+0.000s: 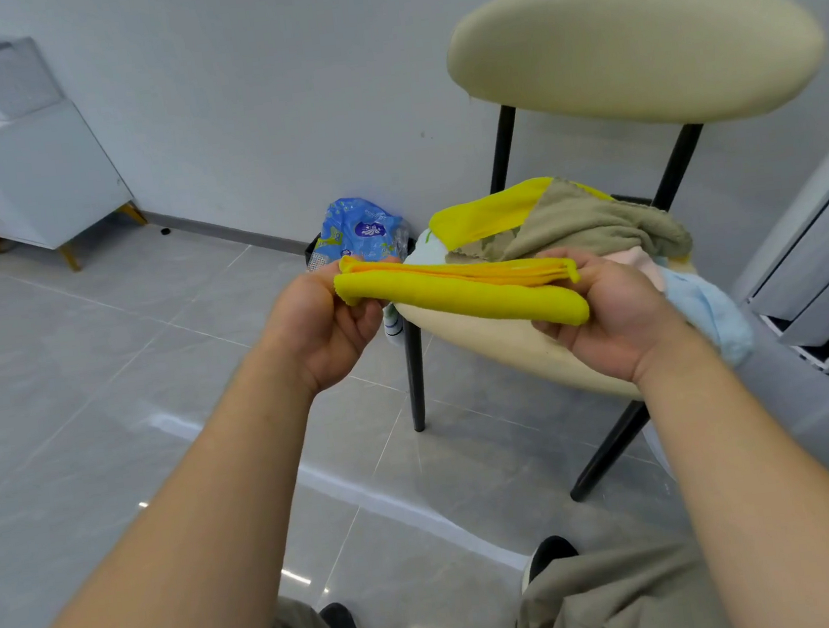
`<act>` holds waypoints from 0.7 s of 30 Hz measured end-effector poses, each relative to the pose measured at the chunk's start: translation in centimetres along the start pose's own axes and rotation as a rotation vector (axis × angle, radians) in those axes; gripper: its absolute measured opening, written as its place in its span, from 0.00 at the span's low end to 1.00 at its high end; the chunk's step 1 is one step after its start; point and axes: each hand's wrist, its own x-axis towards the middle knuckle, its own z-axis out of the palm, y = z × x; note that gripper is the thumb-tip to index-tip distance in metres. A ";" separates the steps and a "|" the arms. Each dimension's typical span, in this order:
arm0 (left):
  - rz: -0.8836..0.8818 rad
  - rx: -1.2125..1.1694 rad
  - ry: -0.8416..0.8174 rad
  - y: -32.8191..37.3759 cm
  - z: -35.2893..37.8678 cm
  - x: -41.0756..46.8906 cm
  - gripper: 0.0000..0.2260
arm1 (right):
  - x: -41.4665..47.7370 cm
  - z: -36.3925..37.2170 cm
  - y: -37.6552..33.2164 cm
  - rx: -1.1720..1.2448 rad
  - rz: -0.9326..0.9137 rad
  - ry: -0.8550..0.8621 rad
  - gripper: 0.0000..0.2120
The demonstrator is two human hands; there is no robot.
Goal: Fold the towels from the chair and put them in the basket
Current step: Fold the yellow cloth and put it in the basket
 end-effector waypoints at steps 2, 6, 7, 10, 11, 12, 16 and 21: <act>-0.004 -0.001 0.012 -0.1 -0.1 0.1 0.12 | 0.1 -0.2 0.1 -0.022 0.024 0.005 0.14; -0.021 0.006 0.035 -0.2 -0.2 0.1 0.14 | 0.2 -0.4 0.4 -0.044 0.085 -0.018 0.13; -0.025 0.018 0.044 -0.2 -0.3 0.1 0.15 | 0.2 -0.4 0.4 -0.044 0.097 -0.028 0.13; -0.039 0.073 0.065 -0.1 -0.8 0.3 0.12 | 0.1 -0.7 0.6 -0.086 0.109 -0.065 0.14; -0.045 0.121 0.069 -0.1 -1.0 0.4 0.11 | 0.0 -0.8 0.7 -0.112 0.113 -0.074 0.15; -0.052 0.187 0.072 -0.2 -1.1 0.5 0.10 | 0.0 -0.9 0.8 -0.136 0.118 -0.079 0.15; -0.076 0.370 0.090 -0.6 -1.0 0.6 0.04 | 0.0 -0.8 0.9 -0.169 0.121 -0.069 0.15; -0.088 0.441 0.107 -0.8 -1.2 0.7 0.04 | -0.1 -0.8 0.7 -0.104 0.132 -0.041 0.14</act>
